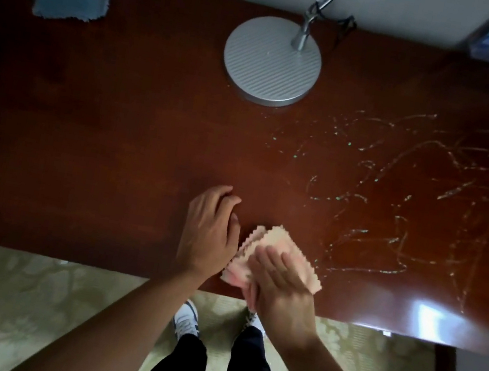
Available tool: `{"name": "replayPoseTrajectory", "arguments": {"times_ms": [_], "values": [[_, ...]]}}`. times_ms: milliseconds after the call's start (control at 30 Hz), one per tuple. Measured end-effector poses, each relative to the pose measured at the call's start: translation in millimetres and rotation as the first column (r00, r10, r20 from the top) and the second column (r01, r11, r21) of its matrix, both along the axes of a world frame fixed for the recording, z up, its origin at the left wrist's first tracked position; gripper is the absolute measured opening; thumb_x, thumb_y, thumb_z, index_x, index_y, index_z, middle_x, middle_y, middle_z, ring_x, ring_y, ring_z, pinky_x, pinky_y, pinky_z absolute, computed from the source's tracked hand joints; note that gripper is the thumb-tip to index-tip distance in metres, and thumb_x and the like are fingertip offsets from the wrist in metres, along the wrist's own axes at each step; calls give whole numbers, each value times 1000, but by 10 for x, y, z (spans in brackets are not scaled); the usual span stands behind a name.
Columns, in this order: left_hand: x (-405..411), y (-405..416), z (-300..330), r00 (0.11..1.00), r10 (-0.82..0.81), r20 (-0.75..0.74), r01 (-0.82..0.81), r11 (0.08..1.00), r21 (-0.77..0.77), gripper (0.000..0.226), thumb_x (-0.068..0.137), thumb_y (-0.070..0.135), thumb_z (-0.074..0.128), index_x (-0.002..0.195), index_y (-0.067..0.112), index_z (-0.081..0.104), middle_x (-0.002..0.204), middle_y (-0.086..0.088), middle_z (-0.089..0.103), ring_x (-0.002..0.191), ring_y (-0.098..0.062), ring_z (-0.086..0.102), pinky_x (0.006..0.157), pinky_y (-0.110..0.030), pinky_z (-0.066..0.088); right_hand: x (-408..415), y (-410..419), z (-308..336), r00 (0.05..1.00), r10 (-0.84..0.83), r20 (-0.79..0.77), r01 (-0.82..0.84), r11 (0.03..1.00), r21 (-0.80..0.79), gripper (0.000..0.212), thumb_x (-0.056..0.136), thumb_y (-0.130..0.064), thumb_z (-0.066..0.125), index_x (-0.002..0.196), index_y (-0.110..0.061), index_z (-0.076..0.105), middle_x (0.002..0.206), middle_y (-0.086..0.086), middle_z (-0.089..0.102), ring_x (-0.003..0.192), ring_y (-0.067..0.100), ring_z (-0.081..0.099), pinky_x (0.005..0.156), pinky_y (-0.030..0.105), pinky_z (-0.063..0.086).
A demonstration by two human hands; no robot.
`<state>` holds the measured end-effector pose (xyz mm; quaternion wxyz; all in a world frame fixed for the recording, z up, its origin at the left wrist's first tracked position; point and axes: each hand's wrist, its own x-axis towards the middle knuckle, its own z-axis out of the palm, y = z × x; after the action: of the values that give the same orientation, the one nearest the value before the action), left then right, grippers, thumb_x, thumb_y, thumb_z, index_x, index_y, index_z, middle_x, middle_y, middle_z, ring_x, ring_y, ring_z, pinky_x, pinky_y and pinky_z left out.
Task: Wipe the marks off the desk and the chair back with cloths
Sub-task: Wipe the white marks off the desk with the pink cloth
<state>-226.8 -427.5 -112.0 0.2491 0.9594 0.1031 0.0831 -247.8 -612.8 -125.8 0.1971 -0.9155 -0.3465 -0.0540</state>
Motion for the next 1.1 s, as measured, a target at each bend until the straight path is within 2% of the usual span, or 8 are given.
{"name": "replayPoseTrajectory", "arguments": {"times_ms": [200,333,467,567,700,800,933,1100], "values": [[60,-247,-79,997,69,-27,-68,998,8,34,94,18,43,118,4,62,130,-14,57,126,-29,49,110,-37,34,663,-145,-2,1000,14,16,-13,999,-44,32,85,-27,71,113,-11,72,126,4,66,120,20,61,96,41,53],[100,-245,-94,998,65,6,-66,997,39,30,93,14,50,117,1,62,129,-17,58,125,-31,51,108,-41,40,1318,133,76,996,-83,24,84,996,-19,41,101,-32,38,111,-8,70,123,7,67,119,26,61,97,46,52],[69,-247,-143,997,78,-17,-77,996,44,33,92,15,47,118,1,61,130,-18,57,125,-33,49,109,-44,39,945,216,54,990,-121,-77,120,993,-10,29,99,-26,43,113,-10,62,115,10,65,110,32,61,92,48,52],[63,-253,-136,996,75,-38,-74,997,38,35,95,18,42,120,1,61,132,-17,55,126,-32,48,108,-43,40,350,-28,26,998,35,-54,-33,999,39,32,101,-27,47,111,-7,71,118,9,69,115,24,64,103,42,46],[79,-268,-100,993,94,-69,-91,995,47,35,97,20,40,120,2,60,132,-16,55,128,-30,47,108,-45,41,631,-222,4,977,212,-26,-213,977,-15,30,92,-26,56,114,-13,72,125,3,67,119,19,61,110,37,40],[81,-263,-108,992,117,-55,-114,992,45,35,95,18,41,119,1,61,132,-17,55,128,-31,48,110,-42,38,1278,-59,47,989,145,39,-143,988,-50,35,88,-27,52,115,-14,71,124,4,67,118,23,62,112,35,32],[78,-271,-132,989,139,-56,-138,990,19,36,95,18,41,120,0,59,131,-19,54,125,-31,47,108,-40,39,1457,483,51,998,17,-61,-25,990,-137,46,77,-24,78,121,-14,67,128,9,65,120,32,59,102,45,47],[30,-279,-157,960,269,-81,-271,962,-24,39,92,20,41,123,0,53,128,-19,52,120,-31,47,101,-45,43,1350,863,50,936,252,-247,-304,931,-203,60,93,-35,55,149,-28,35,162,7,17,150,28,10,122,45,13]]}}
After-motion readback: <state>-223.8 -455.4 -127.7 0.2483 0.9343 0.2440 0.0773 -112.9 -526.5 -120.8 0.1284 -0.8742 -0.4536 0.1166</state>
